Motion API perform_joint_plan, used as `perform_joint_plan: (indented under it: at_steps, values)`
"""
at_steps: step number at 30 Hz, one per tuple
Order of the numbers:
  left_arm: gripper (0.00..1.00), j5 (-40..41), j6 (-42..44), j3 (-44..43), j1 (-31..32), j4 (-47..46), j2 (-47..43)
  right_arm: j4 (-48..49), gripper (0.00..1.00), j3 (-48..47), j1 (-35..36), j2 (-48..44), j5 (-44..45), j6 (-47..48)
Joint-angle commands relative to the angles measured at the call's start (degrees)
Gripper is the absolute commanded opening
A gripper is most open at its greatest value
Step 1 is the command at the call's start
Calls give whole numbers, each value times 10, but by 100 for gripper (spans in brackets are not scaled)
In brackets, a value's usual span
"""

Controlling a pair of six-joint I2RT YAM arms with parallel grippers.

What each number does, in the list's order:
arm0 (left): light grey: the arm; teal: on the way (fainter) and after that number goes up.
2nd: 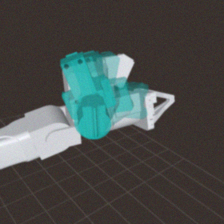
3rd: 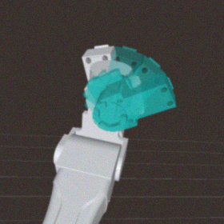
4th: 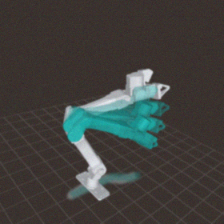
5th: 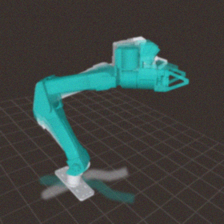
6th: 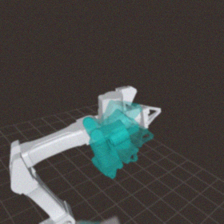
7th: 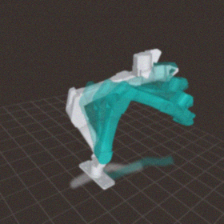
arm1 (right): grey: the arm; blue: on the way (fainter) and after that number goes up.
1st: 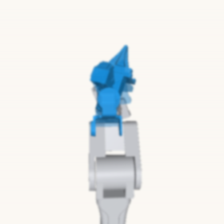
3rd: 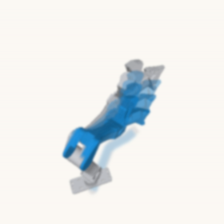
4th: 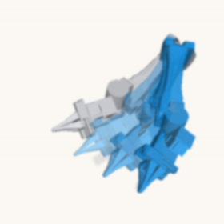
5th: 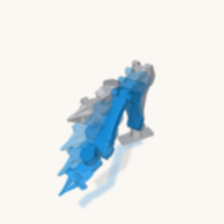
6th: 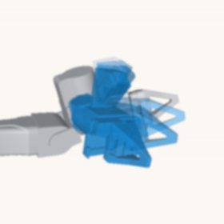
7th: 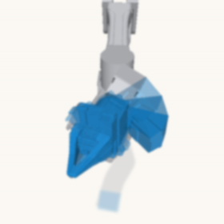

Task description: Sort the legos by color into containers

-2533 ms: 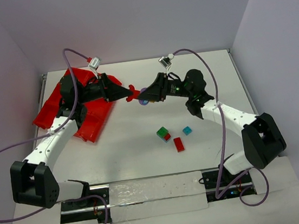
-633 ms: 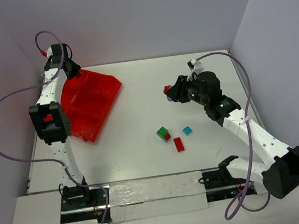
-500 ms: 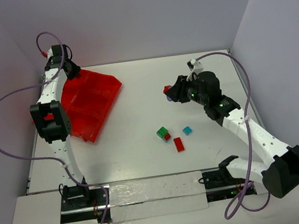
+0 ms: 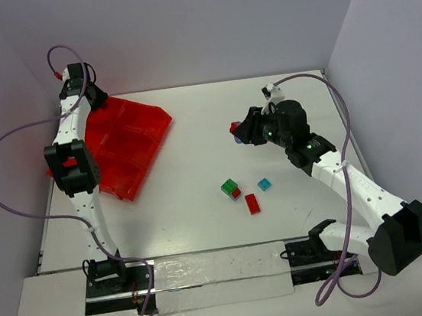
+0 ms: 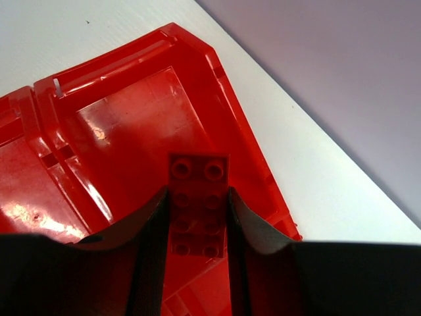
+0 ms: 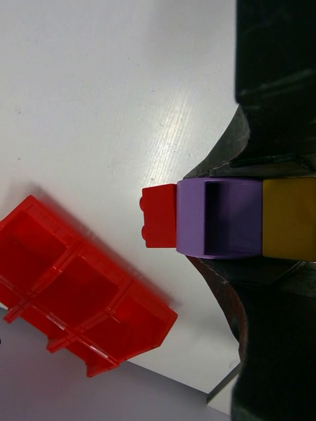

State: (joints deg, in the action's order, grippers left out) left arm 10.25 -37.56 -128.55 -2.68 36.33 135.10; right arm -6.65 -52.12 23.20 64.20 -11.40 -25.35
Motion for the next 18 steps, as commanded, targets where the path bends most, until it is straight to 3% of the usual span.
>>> perform_joint_plan:
  at_steps: [1, 4, 5, 6, 8, 12, 18]
  values:
    - [3, -10, 14, -31, -2, -7, 12, 36, 0, -24, -2, 1, -3, 7]
    - [24, -19, 16, -33, -2, -10, 15, 37, 0, -24, -2, 3, -3, 5]
    - [43, -22, 18, -33, -2, -10, 14, 37, 0, -25, -2, 3, -4, 5]
    - [55, -25, 20, -32, -2, -10, 13, 36, 0, -25, -2, 5, -5, 4]
    - [68, -27, 22, -27, -2, -12, 2, 35, 0, -26, -1, 5, -7, 4]
    - [85, -35, 24, -13, -1, -15, -28, 29, 0, -28, -1, 1, -11, 1]
    - [87, -47, 38, 18, 18, 1, -123, 22, 0, -23, -1, -19, -29, -8]
